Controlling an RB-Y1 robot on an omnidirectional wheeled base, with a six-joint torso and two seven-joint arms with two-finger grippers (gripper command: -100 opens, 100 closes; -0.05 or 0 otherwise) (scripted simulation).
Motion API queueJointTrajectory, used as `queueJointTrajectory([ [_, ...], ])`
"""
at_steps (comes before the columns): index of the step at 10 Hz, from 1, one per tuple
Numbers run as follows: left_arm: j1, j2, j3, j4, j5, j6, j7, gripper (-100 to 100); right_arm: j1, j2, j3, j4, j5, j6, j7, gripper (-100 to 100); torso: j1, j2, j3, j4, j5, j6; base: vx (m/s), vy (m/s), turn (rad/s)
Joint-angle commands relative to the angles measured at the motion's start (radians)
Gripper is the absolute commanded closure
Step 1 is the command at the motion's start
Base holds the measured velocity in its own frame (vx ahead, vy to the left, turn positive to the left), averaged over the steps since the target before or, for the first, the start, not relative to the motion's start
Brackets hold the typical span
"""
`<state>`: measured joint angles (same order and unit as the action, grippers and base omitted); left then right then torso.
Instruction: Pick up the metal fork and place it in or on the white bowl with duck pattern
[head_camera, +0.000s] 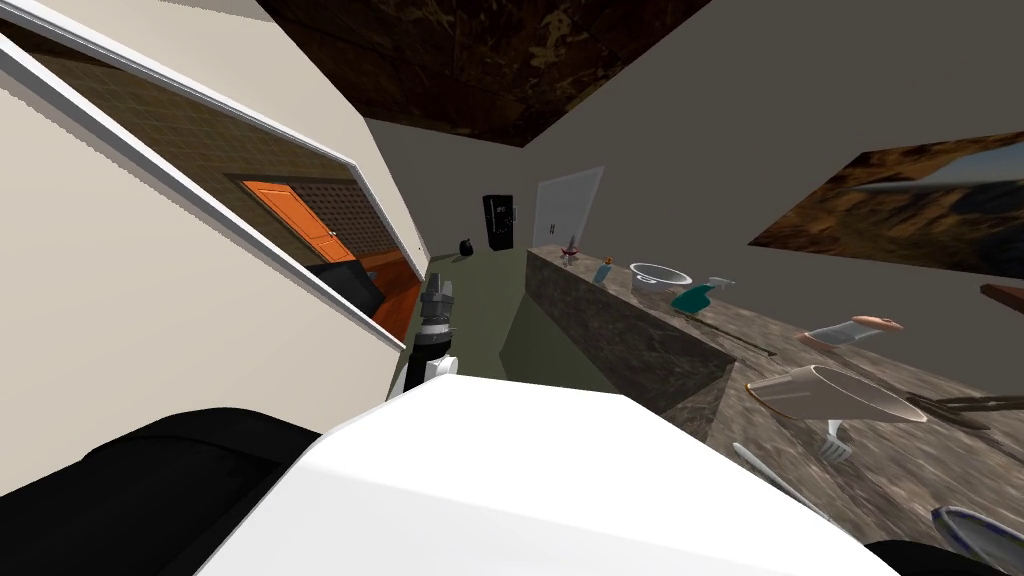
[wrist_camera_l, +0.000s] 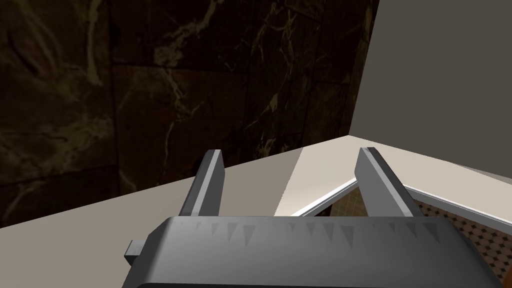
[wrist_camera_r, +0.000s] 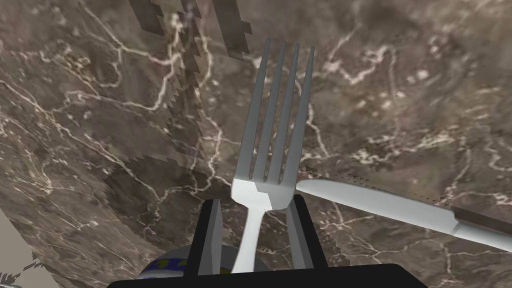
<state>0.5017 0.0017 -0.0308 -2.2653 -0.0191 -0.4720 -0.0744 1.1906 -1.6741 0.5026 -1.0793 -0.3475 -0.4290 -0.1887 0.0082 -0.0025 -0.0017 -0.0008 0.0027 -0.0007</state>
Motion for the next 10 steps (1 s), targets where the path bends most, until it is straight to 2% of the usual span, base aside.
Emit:
queueJointTrajectory([
  [1, 0.000, 0.000, 0.000, 0.000, 0.000, 0.000, 0.000, 0, 0.010, -0.029, 0.002, 0.014, -0.001, 0.000, -0.031, 100, 0.000, 0.000, 0.000, 0.000, 0.000, 0.000, -0.025, 0.018, 0.056],
  [3, 0.000, 0.000, 0.000, 0.000, 0.000, 0.000, 0.000, 0, 0.031, -0.059, -0.003, 0.019, -0.011, 0.002, -0.057, 100, -0.002, 0.000, 0.000, 0.000, 0.000, 0.000, -0.022, 0.007, 0.075],
  [4, 0.000, 0.000, 0.000, 0.000, 0.000, 0.000, 0.000, 0, 0.051, -0.091, -0.007, 0.022, -0.024, 0.002, -0.084, 100, -0.003, 0.000, 0.000, 0.000, -0.001, 0.000, -0.034, -0.008, 0.134],
  [5, 0.000, 0.000, 0.000, 0.000, 0.000, 0.000, 0.000, 0, 0.051, -0.091, -0.007, 0.022, -0.024, 0.002, -0.084, 100, -0.004, -0.001, 0.000, 0.000, 0.000, -0.002, -0.033, -0.018, 0.066],
  [6, 0.000, 0.000, 0.000, 0.000, 0.000, 0.000, 0.000, 0, 0.070, -0.123, -0.009, 0.022, -0.039, 0.000, -0.111, 100, -0.004, 0.000, 0.000, 0.000, -0.001, 0.000, -0.039, -0.017, 0.080],
  [10, 0.000, 0.000, 0.000, 0.000, 0.000, 0.000, 0.000, 0, 0.109, -0.199, -0.009, 0.008, -0.087, -0.018, -0.175, 100, -0.006, 0.002, 0.001, 0.001, -0.001, -0.002, -0.074, -0.046, 0.129],
])
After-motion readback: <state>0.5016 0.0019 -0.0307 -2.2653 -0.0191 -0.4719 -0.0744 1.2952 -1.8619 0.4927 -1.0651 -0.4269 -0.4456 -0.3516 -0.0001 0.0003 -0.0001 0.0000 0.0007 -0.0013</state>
